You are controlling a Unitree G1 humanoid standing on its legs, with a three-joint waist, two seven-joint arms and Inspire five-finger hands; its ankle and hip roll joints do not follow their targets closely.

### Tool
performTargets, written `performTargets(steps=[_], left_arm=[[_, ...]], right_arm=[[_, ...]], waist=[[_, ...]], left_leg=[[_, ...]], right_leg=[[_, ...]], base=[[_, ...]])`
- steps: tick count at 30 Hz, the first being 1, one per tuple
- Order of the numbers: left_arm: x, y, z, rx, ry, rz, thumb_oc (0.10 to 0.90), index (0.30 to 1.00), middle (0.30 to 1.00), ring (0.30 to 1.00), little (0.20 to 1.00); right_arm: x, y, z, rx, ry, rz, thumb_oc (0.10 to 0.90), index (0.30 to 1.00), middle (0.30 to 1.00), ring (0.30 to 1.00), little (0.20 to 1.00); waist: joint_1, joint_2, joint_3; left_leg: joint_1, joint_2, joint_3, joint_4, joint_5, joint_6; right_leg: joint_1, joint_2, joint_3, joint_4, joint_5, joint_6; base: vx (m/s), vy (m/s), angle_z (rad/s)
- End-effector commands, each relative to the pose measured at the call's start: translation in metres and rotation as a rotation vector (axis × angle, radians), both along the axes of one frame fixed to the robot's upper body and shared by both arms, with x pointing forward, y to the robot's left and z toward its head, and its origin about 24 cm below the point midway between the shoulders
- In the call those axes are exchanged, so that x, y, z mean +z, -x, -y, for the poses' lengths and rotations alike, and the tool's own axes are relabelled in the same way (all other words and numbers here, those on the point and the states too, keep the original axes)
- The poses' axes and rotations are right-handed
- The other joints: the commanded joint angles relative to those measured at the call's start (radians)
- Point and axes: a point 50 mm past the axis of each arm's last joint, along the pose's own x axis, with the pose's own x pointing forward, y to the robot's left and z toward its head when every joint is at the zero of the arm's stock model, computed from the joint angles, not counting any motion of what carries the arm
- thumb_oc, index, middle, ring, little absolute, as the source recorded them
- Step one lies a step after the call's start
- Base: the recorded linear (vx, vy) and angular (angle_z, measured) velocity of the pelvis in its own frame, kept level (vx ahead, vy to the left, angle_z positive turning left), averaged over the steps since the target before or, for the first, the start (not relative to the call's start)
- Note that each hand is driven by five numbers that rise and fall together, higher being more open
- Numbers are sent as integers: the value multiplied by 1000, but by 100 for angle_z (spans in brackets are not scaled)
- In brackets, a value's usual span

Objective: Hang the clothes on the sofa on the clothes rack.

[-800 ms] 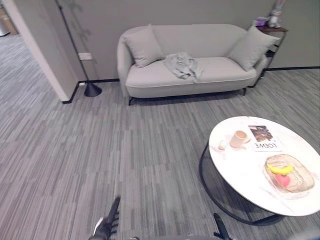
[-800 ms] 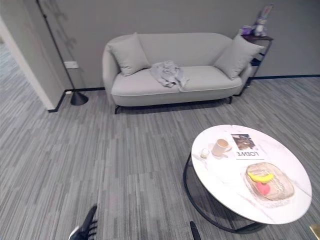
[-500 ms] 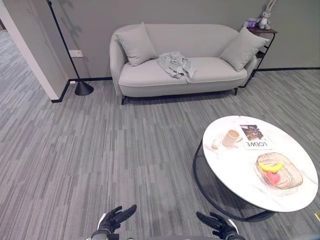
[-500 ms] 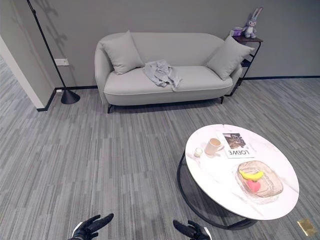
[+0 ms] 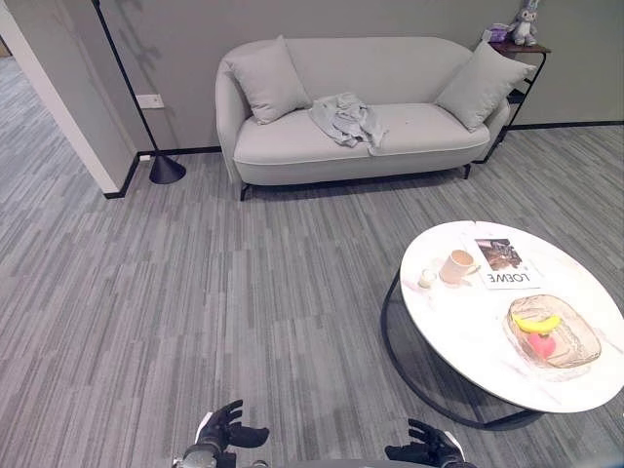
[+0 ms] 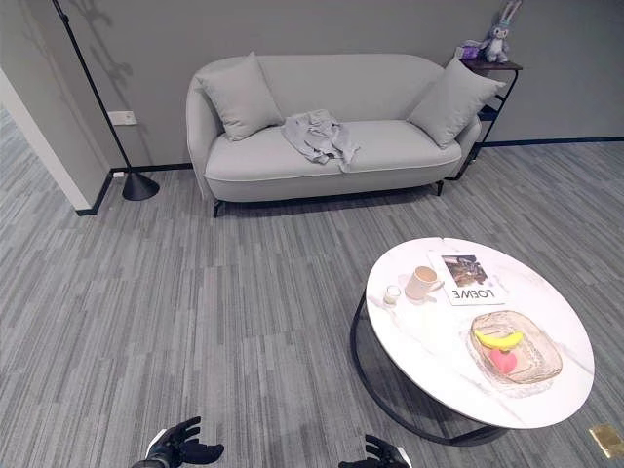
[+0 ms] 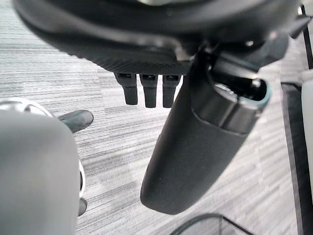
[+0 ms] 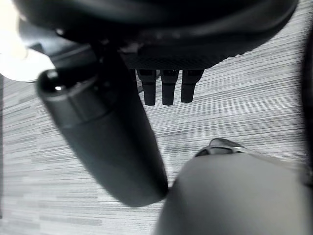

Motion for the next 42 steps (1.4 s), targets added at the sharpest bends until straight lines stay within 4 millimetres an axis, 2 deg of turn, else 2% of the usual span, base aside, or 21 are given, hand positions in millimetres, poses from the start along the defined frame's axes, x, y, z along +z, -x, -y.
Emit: performTargets(steps=[1, 3, 4, 5, 6, 7, 10, 12, 14, 15, 16, 17, 18, 19, 20, 21, 27, 31, 38, 40, 42], left_arm=[[21, -53, 5, -79, -12, 189, 800, 900, 900, 900, 900], [30, -67, 10, -107, -2, 248, 800, 900, 900, 900, 900], [32, -70, 14, -135, 11, 262, 800, 900, 900, 900, 900], [32, -70, 15, -135, 11, 262, 800, 900, 900, 900, 900], [31, -68, 17, -145, 16, 253, 800, 900, 900, 900, 900], [27, -61, 20, -154, 28, 227, 800, 900, 900, 900, 900], [22, -54, 21, -177, 19, 192, 800, 900, 900, 900, 900], [18, -48, 19, -190, 7, 159, 800, 900, 900, 900, 900], [22, -56, 13, -194, -15, 178, 800, 900, 900, 900, 900], [23, -59, 7, -185, -30, 184, 800, 900, 900, 900, 900], [23, -59, 7, -185, -30, 184, 800, 900, 900, 900, 900], [22, -57, 4, -175, -40, 177, 800, 900, 900, 900, 900], [22, -57, 4, -175, -40, 177, 800, 900, 900, 900, 900], [21, -54, 2, -178, -51, 165, 800, 900, 900, 900, 900], [17, -49, -1, -172, -59, 140, 800, 900, 900, 900, 900], [16, -45, -2, -163, -60, 129, 800, 900, 900, 900, 900], [10, -33, 2, -146, -48, 97, 800, 900, 900, 900, 900], [13, -39, 5, -130, -31, 127, 800, 900, 900, 900, 900], [20, -50, 10, -96, 4, 185, 800, 900, 900, 900, 900], [24, -57, 11, -86, 13, 209, 800, 900, 900, 900, 900], [27, -62, 13, -82, 20, 227, 800, 900, 900, 900, 900]], right_arm=[[6, -25, 0, 68, 12, 71, 800, 900, 900, 900, 900], [8, -31, 2, 94, 29, 80, 800, 900, 900, 900, 900], [8, -29, 5, 100, 40, 73, 800, 900, 900, 900, 900], [8, -29, 6, 100, 40, 73, 800, 900, 900, 900, 900], [8, -27, 7, 97, 43, 63, 800, 900, 900, 900, 900], [6, -21, 10, 91, 51, 42, 800, 900, 900, 900, 900], [5, -20, 11, 80, 49, 35, 800, 900, 900, 900, 900], [5, -19, 10, 84, 43, 29, 800, 900, 900, 900, 900], [7, -30, 7, 74, 35, 55, 800, 900, 900, 900, 900], [7, -33, 4, 62, 24, 69, 800, 900, 900, 900, 900], [7, -33, 4, 62, 23, 69, 800, 900, 900, 900, 900], [6, -30, 4, 52, 20, 63, 800, 900, 900, 900, 900], [6, -30, 4, 52, 20, 63, 800, 900, 900, 900, 900], [5, -28, 3, 52, 18, 57, 800, 900, 900, 900, 900], [2, -21, 1, 58, 17, 28, 800, 900, 900, 900, 900], [1, -18, 1, 70, 21, 15, 800, 900, 900, 900, 900], [0, -10, 1, 61, 15, 9, 800, 900, 900, 900, 900], [-2, -4, 3, 76, 25, -15, 800, 900, 900, 900, 900], [5, -16, 8, 74, 36, 42, 800, 900, 900, 900, 900], [11, -24, 12, 47, 40, 92, 800, 900, 900, 900, 900], [15, -29, 14, 30, 37, 128, 800, 900, 900, 900, 900]], waist=[[-3, -60, 42], [10, -75, 68], [4, -75, 69], [4, -75, 69], [1, -68, 64], [-3, -49, 50], [-9, -41, 49], [-20, -21, 67], [-45, -15, 104], [-51, -16, 106], [-50, -16, 106], [-43, -22, 97], [-44, -22, 98], [-37, -29, 89], [-25, -40, 64], [-19, -41, 57], [-22, -44, 35], [-27, -45, 33], [-33, -48, 35], [-39, -53, 55], [-47, -67, 77]], left_leg=[[-2, -42, -125, 27, -124, 2], [-76, -51, -222, 98, -139, -8], [-98, -43, -213, 92, -133, -9], [-98, -43, -213, 90, -132, -9], [-83, -34, -168, 57, -124, -5], [-49, -31, -126, -22, -99, -2], [-44, -41, -125, -22, -109, 3], [-32, -51, -139, -22, -123, 20], [-44, -48, -144, -22, -119, 36], [-54, -50, -150, -22, -126, 42], [-53, -49, -149, -22, -126, 42], [-54, -55, -139, -22, -128, 40], [-52, -55, -140, -22, -128, 40], [-51, -58, -134, -22, -129, 35], [-53, -60, -124, -22, -130, 24], [-48, -56, -115, -22, -126, 20], [1, -43, -92, -22, -138, 8], [17, -33, -93, -22, -139, 3], [41, -12, -68, -22, -138, -4], [49, -6, -67, -19, -118, -11], [-10, 2, -86, 102, -150, -13]], right_leg=[[29, -41, 56, -186, 101, 41], [11, -50, 53, -186, 106, 35], [2, -62, 23, -186, 110, 42], [1, -62, 22, -186, 110, 42], [0, -66, 8, -186, 111, 48], [0, -70, -8, -186, 112, 57], [11, -76, -1, -186, 130, 56], [-45, -101, 42, -42, 113, 49], [-159, -99, 161, 100, 129, 74], [-191, -79, 256, 91, 119, 86], [-191, -78, 256, 89, 120, 86], [-152, -92, 237, 17, 130, 80], [-147, -91, 235, 11, 132, 80], [-113, -101, 196, -54, 144, 77], [-52, -97, 150, -173, 166, 87], [-38, -95, 135, -186, 166, 91], [10, -85, 121, -186, 147, 92], [23, -77, 117, -186, 139, 89], [30, -54, 116, -186, 121, 79], [36, -40, 121, -186, 107, 65], [43, -45, 116, -186, 99, 48]], base=[[-113, -95, -16], [-112, -48, -18], [-67, -2, -3], [-23, 51, 12], [44, 131, 22], [44, 131, 18], [49, 146, 10], [-25, 216, -11], [-164, 145, -9], [-118, 67, -9], [-41, 14, 2], [10, -10, 23], [25, -31, 27], [67, -81, 16], [82, -103, 25], [83, -97, 14], [52, -27, -11], [37, -62, -5], [53, -86, -5], [79, -150, -12], [30, -146, 0]])
